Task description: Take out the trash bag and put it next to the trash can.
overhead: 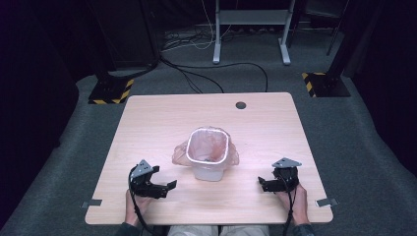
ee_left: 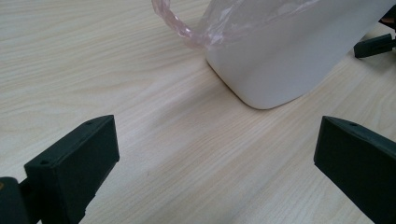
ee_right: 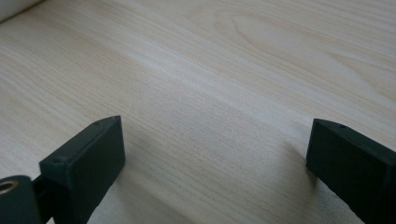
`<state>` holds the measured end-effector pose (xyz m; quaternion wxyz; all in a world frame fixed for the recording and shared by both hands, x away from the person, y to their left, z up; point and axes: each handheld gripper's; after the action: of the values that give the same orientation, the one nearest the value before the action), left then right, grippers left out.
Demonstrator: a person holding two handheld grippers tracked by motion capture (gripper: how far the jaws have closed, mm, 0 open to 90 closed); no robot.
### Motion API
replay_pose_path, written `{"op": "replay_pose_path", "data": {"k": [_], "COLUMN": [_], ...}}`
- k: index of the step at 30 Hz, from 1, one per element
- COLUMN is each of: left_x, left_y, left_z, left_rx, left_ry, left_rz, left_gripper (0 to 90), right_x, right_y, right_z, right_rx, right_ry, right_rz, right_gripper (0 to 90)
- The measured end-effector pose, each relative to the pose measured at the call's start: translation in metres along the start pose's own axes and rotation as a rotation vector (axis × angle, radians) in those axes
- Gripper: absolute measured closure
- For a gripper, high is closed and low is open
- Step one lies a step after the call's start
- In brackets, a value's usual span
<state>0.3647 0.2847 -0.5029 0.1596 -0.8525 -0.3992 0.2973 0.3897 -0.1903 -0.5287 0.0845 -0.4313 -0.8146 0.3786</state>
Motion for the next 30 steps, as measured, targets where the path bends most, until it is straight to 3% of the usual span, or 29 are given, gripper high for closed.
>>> {"op": "replay_pose_path", "data": {"k": [7,10,13,18,25,30], "left_x": [-0.004,-0.007,-0.010,-0.015,-0.020,-0.023], "left_y": [0.001,0.000,0.000,0.001,0.008,0.012], "left_z": [-0.008,-0.014,-0.019,-0.026,-0.032,-0.039], "left_rx": [0.001,-0.001,0.000,-0.007,-0.005,-0.008], "left_ry": [0.011,0.030,0.055,0.075,0.093,0.111], "left_rz": [0.001,-0.001,-0.001,0.004,0.019,0.020], "left_gripper": [0.0,0.0,0.0,0.0,0.1,2.4], "right_x": [0.003,0.004,0.009,0.023,0.047,0.053], "right_y": [-0.002,-0.005,-0.008,-0.015,-0.020,-0.018], "right_z": [-0.002,-0.003,-0.007,-0.028,-0.065,-0.085], "right_rx": [-0.004,-0.029,-0.055,-0.096,-0.112,-0.122], "right_ry": [-0.018,0.012,0.010,-0.033,-0.138,-0.155], "right_rz": [0.013,-0.009,-0.028,-0.060,-0.107,-0.128], "right_gripper": [6.9,7.8,9.5,12.5,14.3,16.0]}}
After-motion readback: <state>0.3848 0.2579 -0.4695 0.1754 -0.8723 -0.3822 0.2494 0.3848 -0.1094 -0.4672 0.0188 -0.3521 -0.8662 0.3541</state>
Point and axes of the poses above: each handheld gripper's, and its own axes: y roughly forward along the jaws, z roughly out of its underside, x roughly to its left, and after that the axes turned 14 degrees about -y, right-handed
